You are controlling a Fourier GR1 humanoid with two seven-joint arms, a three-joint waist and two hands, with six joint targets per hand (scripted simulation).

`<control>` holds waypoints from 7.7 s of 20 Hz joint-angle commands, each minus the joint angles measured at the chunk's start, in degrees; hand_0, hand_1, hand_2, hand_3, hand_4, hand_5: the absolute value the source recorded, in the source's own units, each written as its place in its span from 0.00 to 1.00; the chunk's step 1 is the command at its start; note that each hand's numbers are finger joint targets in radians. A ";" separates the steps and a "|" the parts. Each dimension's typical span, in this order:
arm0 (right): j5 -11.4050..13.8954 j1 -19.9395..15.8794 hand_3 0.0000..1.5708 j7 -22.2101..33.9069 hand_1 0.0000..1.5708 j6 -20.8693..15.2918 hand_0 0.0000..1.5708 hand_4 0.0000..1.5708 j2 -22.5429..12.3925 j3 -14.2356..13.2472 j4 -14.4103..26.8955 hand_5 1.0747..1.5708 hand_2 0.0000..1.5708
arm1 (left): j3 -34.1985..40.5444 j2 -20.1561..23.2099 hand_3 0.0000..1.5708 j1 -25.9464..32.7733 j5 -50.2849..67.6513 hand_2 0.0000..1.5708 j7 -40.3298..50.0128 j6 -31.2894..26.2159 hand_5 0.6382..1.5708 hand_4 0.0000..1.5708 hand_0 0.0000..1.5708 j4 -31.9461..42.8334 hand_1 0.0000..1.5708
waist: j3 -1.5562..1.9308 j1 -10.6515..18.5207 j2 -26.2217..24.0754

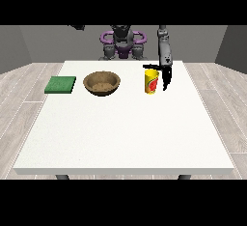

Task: Pick the cup and pour the ball into the bowl, then pick the bowl and place it on the pad

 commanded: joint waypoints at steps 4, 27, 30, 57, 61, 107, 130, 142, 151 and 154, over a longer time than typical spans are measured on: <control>-4.91 1.59 0.00 -0.55 0.00 3.48 0.00 0.00 -2.85 -7.06 -1.90 0.99 0.00 | 0.69 1.35 0.00 -4.50 0.20 0.00 -3.54 -0.27 0.84 0.00 0.00 7.34 0.00 | 0.00 -0.54 1.42; -12.86 1.83 0.00 2.73 0.00 8.01 0.00 0.15 -7.16 -14.84 5.19 0.97 0.00 | -13.86 -0.97 1.00 -11.92 -24.03 1.00 5.35 33.19 0.95 0.70 0.88 9.46 0.88 | 0.09 0.12 -8.29; -11.33 1.20 0.00 0.38 0.00 8.32 0.00 0.16 -6.30 -14.04 7.34 0.98 0.00 | -17.57 -0.33 1.00 -15.28 -30.82 1.00 11.47 40.78 0.98 0.67 0.89 10.71 0.89 | 0.16 -0.33 -7.03; -8.55 1.50 0.00 -5.00 0.00 10.89 0.00 0.24 -4.24 -13.26 22.42 0.99 0.00 | -52.30 -8.28 1.00 -36.08 -84.26 1.00 58.25 47.19 0.91 0.62 0.94 34.50 0.94 | 0.25 0.99 -15.59; -8.37 4.32 0.00 -5.60 0.00 11.50 0.00 0.24 -3.31 -12.73 24.19 0.99 0.00 | -60.18 -13.20 1.00 -36.10 -92.91 1.00 64.36 41.89 0.93 0.68 0.96 36.69 0.96 | 0.19 1.64 -19.34; 1.27 1.21 0.00 -5.17 0.00 -2.40 0.00 0.31 2.15 -9.51 11.40 0.99 0.00 | 0.53 5.68 0.00 -13.89 8.80 0.00 8.49 -4.54 0.97 0.00 0.00 -4.74 0.00 | -0.01 17.76 2.95; -4.48 -8.36 0.00 -34.91 0.00 9.90 0.00 0.21 1.12 -19.76 63.04 1.00 0.00 | 0.80 23.97 0.00 -29.46 11.78 0.00 33.17 -6.66 0.97 0.00 0.00 -15.33 0.00 | 0.11 18.96 6.66; -5.37 -15.62 0.00 -39.96 0.00 7.74 0.00 0.22 1.55 -22.44 76.47 1.00 0.00 | 2.63 30.11 0.00 -35.00 16.12 0.00 40.29 -9.33 0.96 0.00 0.00 -17.53 0.00 | 0.13 20.85 9.16; -3.86 -17.97 0.00 -39.12 0.00 4.75 0.00 0.26 3.86 -20.61 78.97 1.00 0.00 | 1.55 27.96 0.00 -36.10 16.86 0.00 41.93 -7.08 0.97 0.00 0.00 -19.50 0.00 | 0.10 22.36 7.86; -2.54 -21.88 0.00 -36.35 0.00 0.31 0.00 0.28 3.11 -20.15 77.73 1.00 0.00 | 1.84 29.75 0.00 -38.87 17.42 0.00 42.38 -8.52 0.96 0.00 0.00 -17.63 0.00 | 0.07 23.32 9.77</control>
